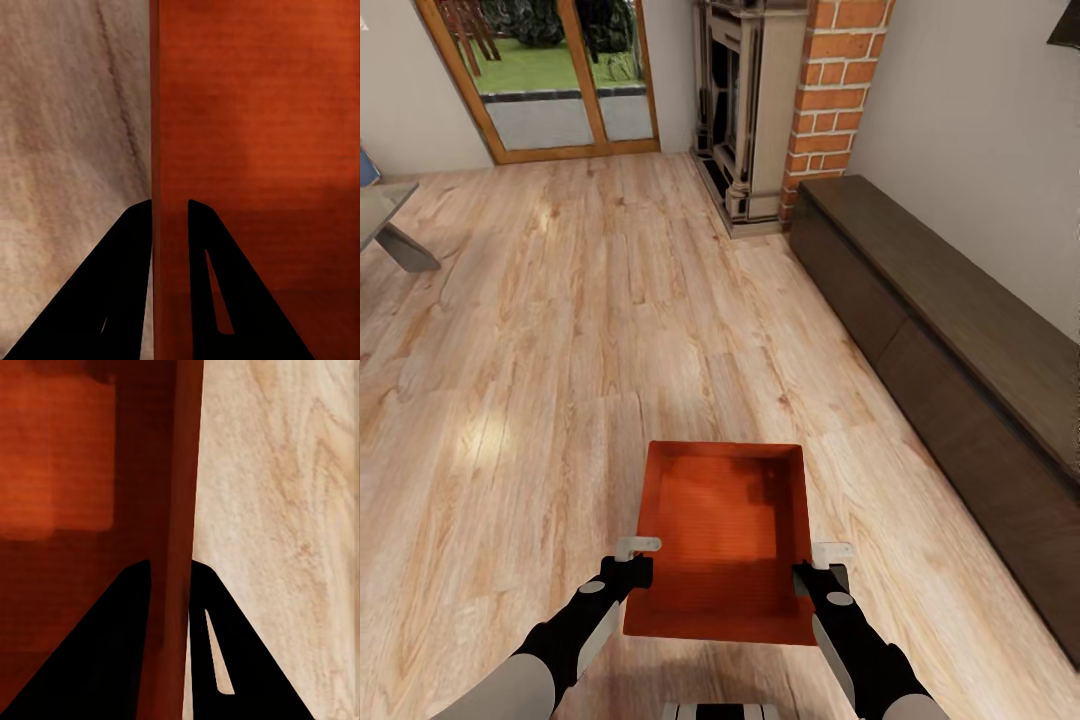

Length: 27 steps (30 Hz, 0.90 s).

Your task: Move the two storage containers from the living room to the garage. In the garage, place one container on the floor and stack the other container on top of it (either order is fine).

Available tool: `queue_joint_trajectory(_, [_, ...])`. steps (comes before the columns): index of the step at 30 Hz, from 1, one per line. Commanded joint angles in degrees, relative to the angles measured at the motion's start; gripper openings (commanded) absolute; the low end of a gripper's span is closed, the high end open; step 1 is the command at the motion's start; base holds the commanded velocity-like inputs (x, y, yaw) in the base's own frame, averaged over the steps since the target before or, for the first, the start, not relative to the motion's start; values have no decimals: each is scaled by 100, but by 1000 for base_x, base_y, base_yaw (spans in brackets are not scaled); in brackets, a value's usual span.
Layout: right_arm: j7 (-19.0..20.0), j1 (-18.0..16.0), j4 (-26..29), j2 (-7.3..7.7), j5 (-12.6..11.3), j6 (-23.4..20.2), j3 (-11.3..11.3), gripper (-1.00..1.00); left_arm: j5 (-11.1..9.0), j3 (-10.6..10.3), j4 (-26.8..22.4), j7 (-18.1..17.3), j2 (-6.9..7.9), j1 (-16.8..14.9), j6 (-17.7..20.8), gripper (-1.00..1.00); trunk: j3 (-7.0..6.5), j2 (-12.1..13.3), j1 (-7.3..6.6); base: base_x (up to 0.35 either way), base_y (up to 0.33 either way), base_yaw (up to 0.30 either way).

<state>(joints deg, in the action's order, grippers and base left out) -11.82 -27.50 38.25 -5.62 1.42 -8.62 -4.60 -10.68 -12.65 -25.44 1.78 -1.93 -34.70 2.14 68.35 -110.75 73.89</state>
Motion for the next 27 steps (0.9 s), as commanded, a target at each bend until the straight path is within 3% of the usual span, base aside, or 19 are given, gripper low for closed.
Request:
queue_joint_trajectory(1, [-154, 0, -20, 9, 7, -52, 3, -100, -75, -44, -312, 31, 8, -2, 23, -100, -24, 40, -23, 0, 0, 0])
queue_joint_trajectory(27, [-154, -1, -20, 9, 7, -52, -2, -100, -66, -44, -311, 31, 8, -2, 25, -100, -725, 1083, -594, 0, 0, 0])
